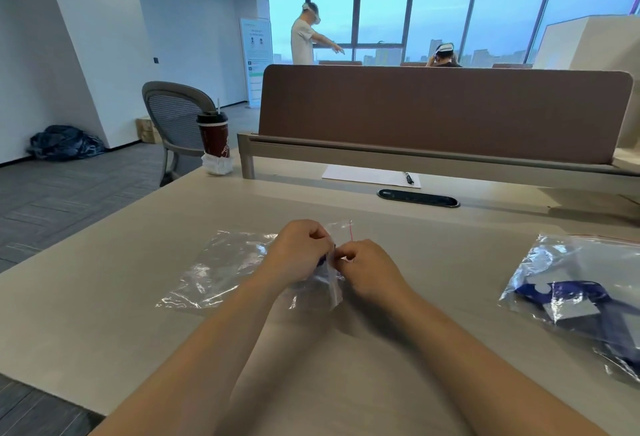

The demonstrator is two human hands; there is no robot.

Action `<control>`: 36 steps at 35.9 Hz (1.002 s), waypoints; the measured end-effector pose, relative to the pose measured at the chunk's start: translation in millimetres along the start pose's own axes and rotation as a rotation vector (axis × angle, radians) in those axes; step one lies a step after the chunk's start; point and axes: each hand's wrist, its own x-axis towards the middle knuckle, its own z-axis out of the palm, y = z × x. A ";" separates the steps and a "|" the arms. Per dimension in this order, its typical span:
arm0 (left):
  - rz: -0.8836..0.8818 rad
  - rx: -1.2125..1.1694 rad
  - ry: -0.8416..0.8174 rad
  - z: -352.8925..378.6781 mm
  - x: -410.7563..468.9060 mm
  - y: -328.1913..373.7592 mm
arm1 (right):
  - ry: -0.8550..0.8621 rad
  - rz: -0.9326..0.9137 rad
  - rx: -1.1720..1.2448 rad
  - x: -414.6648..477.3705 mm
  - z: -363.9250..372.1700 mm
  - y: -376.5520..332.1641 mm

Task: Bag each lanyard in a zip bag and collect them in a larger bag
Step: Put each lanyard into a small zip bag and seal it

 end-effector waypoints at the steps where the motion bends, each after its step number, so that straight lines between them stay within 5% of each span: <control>1: 0.006 -0.002 0.007 -0.7 0.7 0.5 | 0.038 -0.012 -0.024 -0.1 -1.8 -0.8; 12: 0.040 0.063 -0.034 -12.4 -2.8 -0.4 | 0.360 0.027 -0.017 1.6 -8.0 10.9; 21: 0.116 0.193 -0.158 -19.4 -17.3 -4.3 | 0.209 0.244 0.320 -0.3 -11.3 4.6; 26: 0.112 0.247 -0.177 -19.1 -27.7 -5.6 | 0.299 0.293 0.299 2.8 -17.6 -1.4; 32: 0.159 0.291 -0.185 -17.2 -49.4 -9.5 | 0.159 0.259 0.063 -7.8 -22.0 -7.8; 36: 0.153 0.289 -0.143 -23.3 -54.8 -11.9 | 0.115 0.297 0.223 -16.4 -17.5 -12.3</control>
